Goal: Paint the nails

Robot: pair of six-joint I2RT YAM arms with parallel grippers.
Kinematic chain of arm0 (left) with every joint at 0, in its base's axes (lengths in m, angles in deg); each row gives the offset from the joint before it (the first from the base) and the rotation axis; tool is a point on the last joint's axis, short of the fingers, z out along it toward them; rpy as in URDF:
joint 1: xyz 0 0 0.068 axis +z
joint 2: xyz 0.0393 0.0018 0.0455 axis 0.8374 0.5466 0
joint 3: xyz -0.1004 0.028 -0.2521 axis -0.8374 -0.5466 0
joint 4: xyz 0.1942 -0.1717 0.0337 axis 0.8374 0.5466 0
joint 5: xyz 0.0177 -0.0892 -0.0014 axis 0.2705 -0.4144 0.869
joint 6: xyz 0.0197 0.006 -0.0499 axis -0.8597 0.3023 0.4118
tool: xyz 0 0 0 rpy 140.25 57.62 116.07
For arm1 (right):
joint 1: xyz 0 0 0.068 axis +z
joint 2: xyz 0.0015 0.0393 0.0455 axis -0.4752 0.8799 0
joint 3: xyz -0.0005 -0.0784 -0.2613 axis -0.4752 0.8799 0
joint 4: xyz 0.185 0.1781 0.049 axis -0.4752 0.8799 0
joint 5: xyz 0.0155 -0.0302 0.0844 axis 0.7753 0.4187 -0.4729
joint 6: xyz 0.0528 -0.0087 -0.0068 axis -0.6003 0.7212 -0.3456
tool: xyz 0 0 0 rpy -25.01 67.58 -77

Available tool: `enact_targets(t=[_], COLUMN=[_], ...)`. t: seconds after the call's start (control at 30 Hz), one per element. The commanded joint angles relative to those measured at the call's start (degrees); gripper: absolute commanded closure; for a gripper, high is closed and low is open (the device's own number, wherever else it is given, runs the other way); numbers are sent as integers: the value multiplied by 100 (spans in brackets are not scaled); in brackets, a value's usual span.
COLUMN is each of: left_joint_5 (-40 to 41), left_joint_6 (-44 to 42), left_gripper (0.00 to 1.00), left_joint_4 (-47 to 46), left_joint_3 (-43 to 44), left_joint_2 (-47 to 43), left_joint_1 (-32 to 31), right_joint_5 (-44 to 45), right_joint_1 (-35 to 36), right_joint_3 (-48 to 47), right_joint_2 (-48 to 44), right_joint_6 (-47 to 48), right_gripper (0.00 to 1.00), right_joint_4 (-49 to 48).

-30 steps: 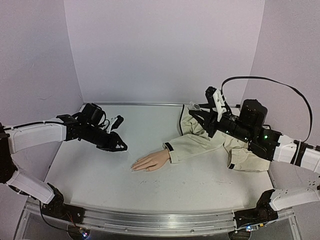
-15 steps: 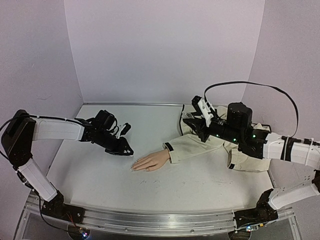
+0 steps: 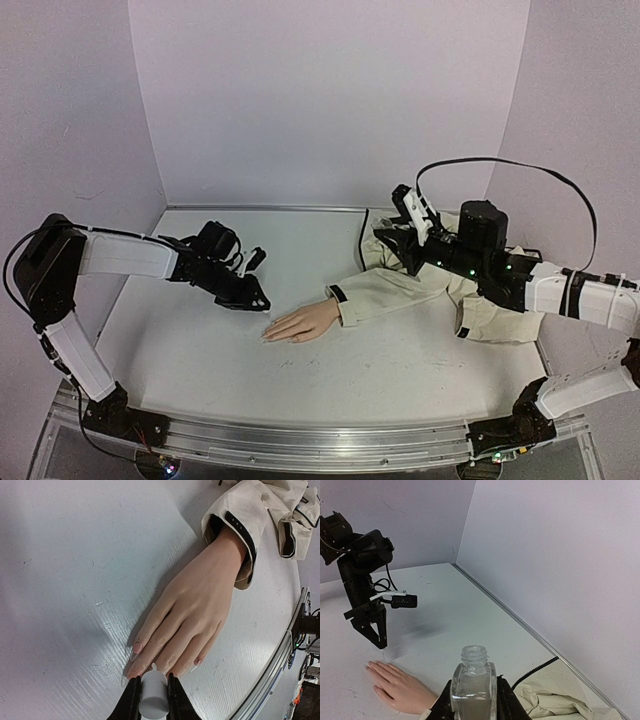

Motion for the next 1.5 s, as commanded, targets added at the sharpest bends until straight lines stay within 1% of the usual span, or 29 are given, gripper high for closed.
enact_targets(t=[0.0, 0.6, 1.13, 1.47], left_joint_5=[25, 15, -236, -219], left_joint_6=[-48, -61, -88, -64], left_gripper=[100, 100, 100, 100], left_joint_4=[-237, -239, -263, -286], left_joint_3=[308, 377, 459, 462], left_joint_2=[31, 270, 448, 522], left_joint_1=[50, 110, 160, 168], right_joint_5=[-92, -126, -172, -175], right_joint_1=[-50, -105, -122, -118], right_joint_3=[-213, -180, -180, -162], right_joint_2=[-148, -118, -144, -127], right_joint_6=[-50, -73, -76, -76], right_gripper=[100, 100, 100, 100], right_joint_4=[-470, -523, -527, -531])
